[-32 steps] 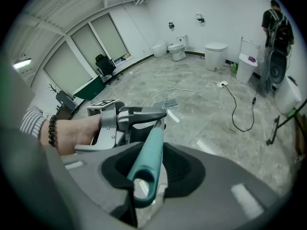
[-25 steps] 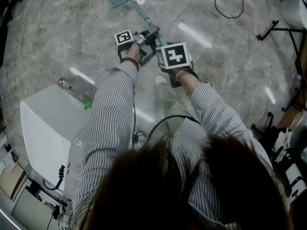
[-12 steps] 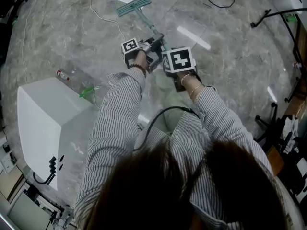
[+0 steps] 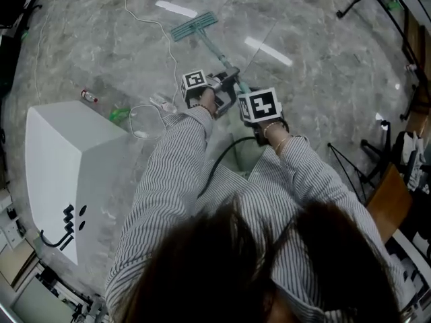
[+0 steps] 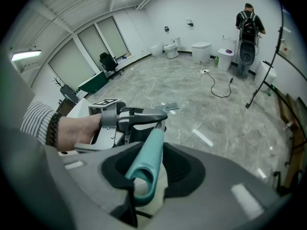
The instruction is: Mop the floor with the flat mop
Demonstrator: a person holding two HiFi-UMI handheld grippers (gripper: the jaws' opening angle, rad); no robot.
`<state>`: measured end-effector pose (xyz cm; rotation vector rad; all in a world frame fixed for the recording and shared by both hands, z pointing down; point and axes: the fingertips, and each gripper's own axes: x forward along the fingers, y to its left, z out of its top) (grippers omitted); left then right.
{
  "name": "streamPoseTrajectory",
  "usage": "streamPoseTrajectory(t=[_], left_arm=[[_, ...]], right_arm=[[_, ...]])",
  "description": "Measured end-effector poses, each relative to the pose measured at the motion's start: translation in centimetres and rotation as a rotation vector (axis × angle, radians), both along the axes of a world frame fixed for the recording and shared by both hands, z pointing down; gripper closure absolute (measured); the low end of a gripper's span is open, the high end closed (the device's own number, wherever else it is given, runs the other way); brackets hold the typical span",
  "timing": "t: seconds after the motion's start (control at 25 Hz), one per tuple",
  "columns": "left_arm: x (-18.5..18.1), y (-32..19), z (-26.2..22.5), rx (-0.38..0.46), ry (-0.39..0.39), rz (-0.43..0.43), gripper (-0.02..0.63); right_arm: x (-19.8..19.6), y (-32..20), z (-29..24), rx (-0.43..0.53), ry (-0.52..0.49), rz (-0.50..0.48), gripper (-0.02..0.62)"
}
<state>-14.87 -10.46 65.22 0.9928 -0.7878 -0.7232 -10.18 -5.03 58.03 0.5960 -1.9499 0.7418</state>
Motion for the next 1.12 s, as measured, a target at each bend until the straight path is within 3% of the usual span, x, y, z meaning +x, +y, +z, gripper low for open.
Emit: streamPoseTrajectory(t=[0.36, 0.64, 0.84, 1.12], left_arm=[[13.0, 9.5, -1.8, -0.003, 0.018, 0.045, 0.442], [23.8, 14.9, -1.8, 0.031, 0.038, -0.067, 0.44], [31.3, 17.7, -2.1, 0.046, 0.062, -0.08, 0.44], [39.2, 21.8, -3.1, 0.056, 0.1, -0.08, 0.442]], right_arm=[[12.8, 9.1, -2.2, -0.01, 0.011, 0.025, 0.482], [23.9, 14.4, -2.2, -0.025, 0.049, -0.033, 0.482], [31.5, 17.0, -2.4, -0.046, 0.03, -0.037, 0.482], [39.1, 20.9, -3.5, -0.083, 0.015, -0.055, 0.482]])
